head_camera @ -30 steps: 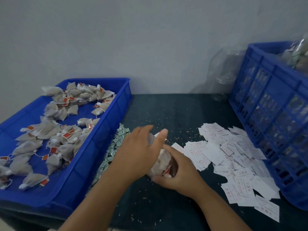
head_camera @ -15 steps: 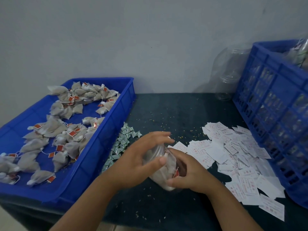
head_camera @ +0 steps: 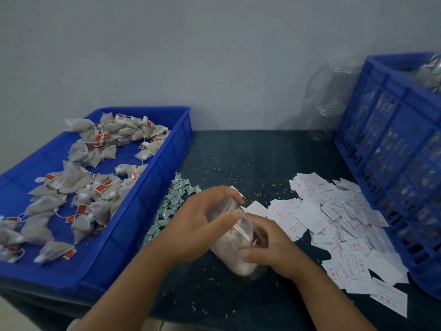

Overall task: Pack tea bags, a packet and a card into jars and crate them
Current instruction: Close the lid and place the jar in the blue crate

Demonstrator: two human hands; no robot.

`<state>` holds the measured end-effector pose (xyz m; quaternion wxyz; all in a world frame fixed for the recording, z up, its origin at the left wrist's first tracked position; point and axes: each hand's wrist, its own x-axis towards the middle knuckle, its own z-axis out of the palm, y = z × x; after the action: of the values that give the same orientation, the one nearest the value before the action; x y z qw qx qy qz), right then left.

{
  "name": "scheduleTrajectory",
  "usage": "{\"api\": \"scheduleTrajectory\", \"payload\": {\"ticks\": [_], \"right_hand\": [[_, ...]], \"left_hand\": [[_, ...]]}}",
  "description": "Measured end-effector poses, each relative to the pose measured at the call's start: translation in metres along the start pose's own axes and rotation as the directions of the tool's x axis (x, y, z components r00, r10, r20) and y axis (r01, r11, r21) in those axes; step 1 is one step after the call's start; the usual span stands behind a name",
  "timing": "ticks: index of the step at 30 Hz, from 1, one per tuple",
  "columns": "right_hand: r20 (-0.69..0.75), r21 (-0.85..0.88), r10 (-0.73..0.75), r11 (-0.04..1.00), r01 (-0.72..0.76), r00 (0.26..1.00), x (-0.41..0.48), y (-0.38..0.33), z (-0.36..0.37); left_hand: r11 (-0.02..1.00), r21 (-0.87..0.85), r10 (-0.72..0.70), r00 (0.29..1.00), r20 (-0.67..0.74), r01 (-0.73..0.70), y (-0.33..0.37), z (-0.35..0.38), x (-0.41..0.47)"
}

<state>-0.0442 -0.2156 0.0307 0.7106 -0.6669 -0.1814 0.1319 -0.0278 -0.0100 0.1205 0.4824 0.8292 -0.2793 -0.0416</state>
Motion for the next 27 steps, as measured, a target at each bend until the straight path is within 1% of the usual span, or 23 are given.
{"api": "scheduleTrajectory", "payload": {"ticks": [1,2,3,4,5,7,9,10,11,12,13,14,16,18,20,21,22,23,24,25,26,27], "right_hand": [[0.053,0.084,0.046,0.995,-0.050,0.998,0.000,0.000,-0.002],[0.098,0.136,0.094,0.985,-0.107,0.991,0.000,0.000,-0.004],[0.126,0.157,0.114,0.979,-0.133,0.986,0.000,0.002,-0.007],[0.137,0.159,0.112,0.978,-0.134,0.984,-0.001,0.003,-0.009],[0.133,0.143,0.093,0.983,-0.112,0.987,-0.001,0.003,-0.010],[0.074,0.057,0.027,0.998,-0.031,0.997,-0.002,-0.001,-0.005],[-0.037,-0.115,-0.030,0.993,0.025,0.999,-0.001,0.001,0.006],[-0.105,-0.243,-0.075,0.969,0.048,0.992,-0.001,0.003,0.012],[-0.128,-0.359,-0.129,0.930,0.075,0.983,0.000,0.005,0.017],[-0.121,-0.392,-0.155,0.915,0.096,0.980,0.001,0.008,0.019],[-0.107,-0.366,-0.149,0.925,0.100,0.983,0.001,0.009,0.018],[-0.096,-0.311,-0.125,0.946,0.090,0.988,0.001,0.008,0.015],[-0.073,-0.206,-0.048,0.978,0.032,0.996,-0.001,0.007,0.010],[-0.014,-0.085,0.012,0.996,-0.013,1.000,-0.001,0.007,0.009],[0.025,-0.019,0.059,0.998,-0.058,0.998,0.001,0.008,0.009],[0.014,-0.013,0.061,0.998,-0.061,0.998,0.001,0.007,0.009],[-0.012,-0.029,0.043,0.999,-0.043,0.999,0.002,0.005,0.008],[-0.045,-0.061,0.003,0.998,-0.006,0.999,0.002,0.004,0.009],[-0.086,-0.098,-0.049,0.994,0.041,0.995,0.002,0.004,0.009],[-0.142,-0.136,-0.097,0.988,0.078,0.985,0.001,0.004,0.012],[-0.201,-0.179,-0.144,0.978,0.108,0.969,0.001,0.005,0.015],[-0.243,-0.231,-0.188,0.964,0.131,0.952,0.001,0.005,0.018]], "left_hand": [[0.997,-0.039,0.073,0.996,0.044,-0.071,-0.001,-0.001,-0.001],[0.990,-0.059,0.134,0.987,0.084,-0.129,-0.001,-0.002,-0.001],[0.982,-0.061,0.184,0.976,0.115,-0.178,-0.001,-0.003,-0.001],[0.978,-0.048,0.208,0.968,0.138,-0.204,-0.001,-0.005,0.000],[0.981,-0.017,0.193,0.969,0.155,-0.192,-0.001,-0.009,0.000],[0.996,0.061,0.060,0.983,0.174,-0.072,0.003,-0.015,0.002],[0.985,0.107,-0.147,0.983,0.113,0.135,0.011,-0.014,0.005],[0.953,0.169,-0.261,0.964,0.049,0.249,0.014,-0.009,0.008],[0.906,0.268,-0.337,0.941,-0.017,0.329,0.016,-0.004,0.009],[0.862,0.352,-0.367,0.928,-0.062,0.365,0.016,0.000,0.011],[0.854,0.375,-0.358,0.930,-0.082,0.361,0.014,0.003,0.011],[0.877,0.340,-0.334,0.939,-0.079,0.340,0.013,0.005,0.010],[0.932,0.234,-0.278,0.960,-0.026,0.277,0.012,0.002,0.008],[0.964,0.194,-0.196,0.979,0.063,0.181,0.010,-0.002,0.009],[0.983,0.155,-0.115,0.985,0.129,0.095,0.012,-0.004,0.011],[0.991,0.125,-0.071,0.990,0.123,0.056,0.013,-0.003,0.011],[0.995,0.098,-0.032,0.996,0.087,0.023,0.012,-0.002,0.012],[0.995,0.093,-0.026,0.999,0.027,0.023,0.011,0.000,0.012],[0.989,0.129,-0.059,0.997,-0.052,0.065,0.010,0.001,0.012],[0.967,0.206,-0.123,0.984,-0.127,0.148,0.009,0.003,0.013],[0.927,0.283,-0.200,0.963,-0.178,0.245,0.010,0.005,0.013],[0.892,0.324,-0.257,0.943,-0.209,0.315,0.011,0.008,0.012]]}}
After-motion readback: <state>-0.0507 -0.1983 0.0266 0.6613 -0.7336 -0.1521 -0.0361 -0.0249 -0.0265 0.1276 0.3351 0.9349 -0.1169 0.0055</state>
